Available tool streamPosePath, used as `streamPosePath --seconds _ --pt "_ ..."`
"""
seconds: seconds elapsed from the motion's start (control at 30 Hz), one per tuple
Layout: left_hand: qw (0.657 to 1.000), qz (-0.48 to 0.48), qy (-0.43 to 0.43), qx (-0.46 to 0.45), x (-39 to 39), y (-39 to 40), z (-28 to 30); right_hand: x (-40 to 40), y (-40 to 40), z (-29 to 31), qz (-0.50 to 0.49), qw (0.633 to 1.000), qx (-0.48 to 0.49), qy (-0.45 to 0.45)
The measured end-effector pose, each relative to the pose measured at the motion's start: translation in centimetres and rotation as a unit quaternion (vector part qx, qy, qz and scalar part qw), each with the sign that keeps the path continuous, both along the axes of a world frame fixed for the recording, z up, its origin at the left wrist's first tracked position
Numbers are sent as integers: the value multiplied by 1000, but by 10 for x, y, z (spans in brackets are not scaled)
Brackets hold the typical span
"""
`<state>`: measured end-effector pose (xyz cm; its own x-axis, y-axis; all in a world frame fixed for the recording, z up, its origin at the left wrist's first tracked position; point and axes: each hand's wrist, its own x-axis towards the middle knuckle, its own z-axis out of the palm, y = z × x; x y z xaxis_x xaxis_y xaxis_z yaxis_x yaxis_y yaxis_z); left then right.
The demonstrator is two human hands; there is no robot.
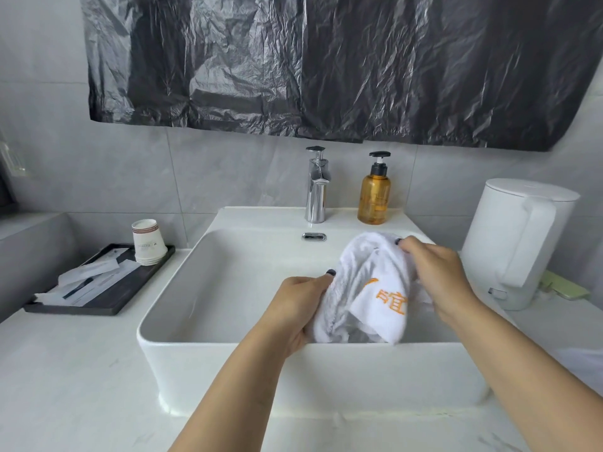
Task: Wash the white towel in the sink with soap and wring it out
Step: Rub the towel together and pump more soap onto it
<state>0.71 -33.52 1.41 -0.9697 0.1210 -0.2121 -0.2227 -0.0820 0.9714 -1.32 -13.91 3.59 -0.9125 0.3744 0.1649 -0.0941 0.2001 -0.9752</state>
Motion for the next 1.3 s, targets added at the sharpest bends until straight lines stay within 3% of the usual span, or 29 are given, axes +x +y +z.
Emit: streamPosePath --seconds 0.13,0.33,0.53,0.63,0.73,0.83,0.93,1.0,1.13,1.3 --pt "998 24 32 49 -1 -2 1 3 23 4 21 997 42 -59" --pt "988 34 114 100 4 3 3 7 27 15 201 968 115 -98" --pt "987 2 124 100 10 1 4 9 -3 22 336 914 206 -102" --pt "988 -2 117 97 9 -2 6 7 -5 31 264 959 101 -8" --pt "993 -60 100 2 9 0 6 1 -4 44 174 982 15 78" --pt "985 -107 96 -95 6 6 2 -10 -5 41 65 983 120 120" --pt "990 -63 104 -73 3 11 0 -5 -10 27 -25 956 256 144" --pt "996 -9 89 -18 -2 9 0 13 -25 12 15 939 301 167" --pt "997 -39 55 30 0 2 4 34 -65 -7 78 867 434 233" --pt "995 -53 56 68 4 4 4 -10 -53 -5 64 917 376 113"
